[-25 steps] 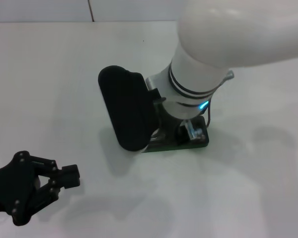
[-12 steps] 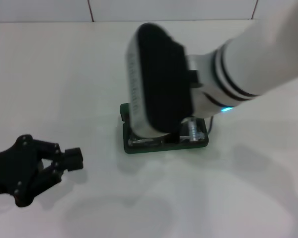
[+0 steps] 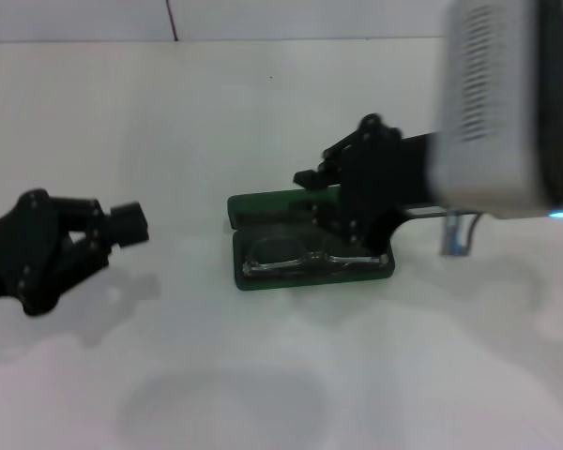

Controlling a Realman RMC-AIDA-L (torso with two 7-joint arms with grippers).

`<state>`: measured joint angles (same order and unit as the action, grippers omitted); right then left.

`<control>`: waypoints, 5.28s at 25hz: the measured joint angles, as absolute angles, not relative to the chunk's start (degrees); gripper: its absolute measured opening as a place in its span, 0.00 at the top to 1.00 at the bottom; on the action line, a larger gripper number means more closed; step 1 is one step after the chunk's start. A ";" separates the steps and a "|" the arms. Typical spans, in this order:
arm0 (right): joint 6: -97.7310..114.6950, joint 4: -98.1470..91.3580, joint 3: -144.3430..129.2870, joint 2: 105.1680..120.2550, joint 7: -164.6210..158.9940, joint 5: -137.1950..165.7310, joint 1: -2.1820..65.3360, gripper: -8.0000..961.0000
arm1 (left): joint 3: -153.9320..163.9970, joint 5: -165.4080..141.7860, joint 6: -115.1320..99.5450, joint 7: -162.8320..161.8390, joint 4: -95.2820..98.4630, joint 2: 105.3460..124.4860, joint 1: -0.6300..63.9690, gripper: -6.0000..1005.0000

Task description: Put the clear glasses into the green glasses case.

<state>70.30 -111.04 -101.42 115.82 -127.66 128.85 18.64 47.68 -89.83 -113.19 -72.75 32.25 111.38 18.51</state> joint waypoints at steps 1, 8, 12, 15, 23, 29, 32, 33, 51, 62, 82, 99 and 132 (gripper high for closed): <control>70.31 -111.81 -100.04 115.80 -126.46 126.28 17.12 0.81 | 46.85 -89.86 -113.04 -73.41 32.26 111.43 18.88 0.83; 76.65 -108.11 -81.21 115.54 -120.60 108.02 8.23 0.81 | 45.56 -92.73 -109.70 -79.53 35.24 112.16 24.28 0.83; 82.06 -101.88 -71.02 115.44 -118.63 104.22 7.36 0.81 | 45.61 -93.10 -105.35 -79.64 35.91 113.03 28.35 0.82; 86.32 -91.98 -60.03 115.45 -111.66 96.89 6.39 0.81 | 45.68 -94.90 -102.94 -79.87 35.67 113.59 31.22 0.80; 105.16 -65.62 -39.44 115.49 -93.29 78.29 7.63 0.81 | 45.77 -107.62 -88.47 -84.09 34.00 118.55 41.61 0.79; 106.91 -58.98 -37.11 115.45 -88.96 78.56 7.73 0.81 | 47.00 -109.60 -78.18 -84.17 25.73 119.41 47.76 0.80; 106.86 -56.32 -35.36 115.38 -87.53 78.56 7.74 0.81 | 50.31 -109.56 -75.76 -84.29 24.92 119.47 48.42 0.80; 106.88 -55.47 -34.74 115.36 -87.10 78.56 7.76 0.81 | 51.28 -109.50 -75.32 -84.43 24.91 119.51 48.45 0.80; 106.12 -48.94 -33.74 115.13 -84.15 80.05 9.20 0.81 | 52.56 -110.38 -74.01 -85.42 24.73 119.43 46.49 0.80; 106.41 -46.85 -33.54 115.13 -83.27 81.41 9.68 0.81 | 52.56 -110.46 -73.20 -85.01 24.35 119.44 45.91 0.81; 106.18 -42.94 -33.86 115.07 -80.87 82.75 10.78 0.81 | 54.73 -110.33 -73.61 -85.47 23.49 119.44 45.21 0.81; 106.54 -41.46 -33.94 114.99 -80.09 82.89 11.03 0.81 | 55.43 -110.08 -78.99 -80.74 23.38 119.89 40.07 0.81; 110.84 -34.13 -47.80 116.07 -69.62 91.92 20.15 0.64 | 56.82 -88.50 -114.65 -76.21 35.33 115.07 25.61 0.60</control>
<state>110.84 -34.13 -47.80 116.07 -69.63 91.92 20.15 56.82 -88.50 -114.65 -76.21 35.33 115.07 25.61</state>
